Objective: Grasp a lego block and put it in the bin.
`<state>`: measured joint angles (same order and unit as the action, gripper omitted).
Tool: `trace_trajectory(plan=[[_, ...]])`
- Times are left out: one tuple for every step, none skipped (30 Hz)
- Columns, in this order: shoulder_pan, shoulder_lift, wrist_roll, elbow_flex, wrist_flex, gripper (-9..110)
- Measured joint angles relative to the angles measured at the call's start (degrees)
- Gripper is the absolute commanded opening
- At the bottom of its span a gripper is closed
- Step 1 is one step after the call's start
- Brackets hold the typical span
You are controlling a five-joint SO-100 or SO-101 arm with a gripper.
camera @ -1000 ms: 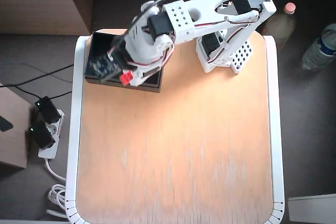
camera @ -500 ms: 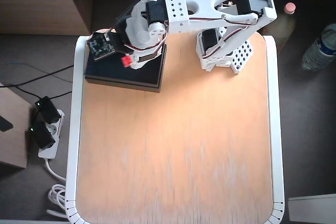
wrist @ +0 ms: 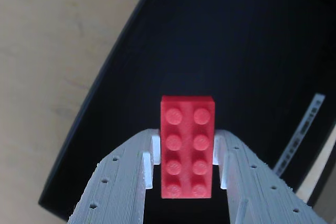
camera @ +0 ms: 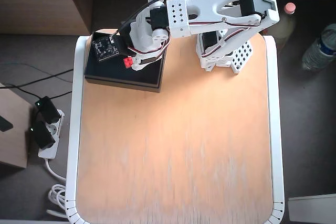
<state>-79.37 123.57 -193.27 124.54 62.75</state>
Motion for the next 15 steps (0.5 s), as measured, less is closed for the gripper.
trace_trajectory(plan=[[-0.09, 0.00, 0.00, 0.35, -0.70, 0], [-0.18, 0.00, 0.00, 0.62, -1.49, 0], [-0.35, 0.00, -0.09, 1.14, -2.29, 0], [-0.53, 0.00, -0.09, 1.76, -3.08, 0], [-0.53, 0.00, 0.00, 2.29, -3.96, 0], [-0.53, 0.00, 0.09, 2.81, -4.75, 0], [-0.53, 0.00, 0.09, 3.16, -5.27, 0], [-0.53, 0.00, 0.09, 3.43, -5.71, 0], [-0.53, 0.00, 0.09, 3.69, -5.98, 0], [-0.62, 0.00, 0.09, 3.78, -6.15, 1], [-0.70, 0.00, 0.09, 3.78, -6.24, 1], [-0.88, 0.00, 0.09, 3.78, -6.33, 1], [-0.88, 0.00, 0.09, 3.78, -6.42, 2], [-0.88, 0.00, 0.09, 3.78, -6.42, 3], [-0.88, 0.00, 0.09, 3.78, -6.42, 5]])
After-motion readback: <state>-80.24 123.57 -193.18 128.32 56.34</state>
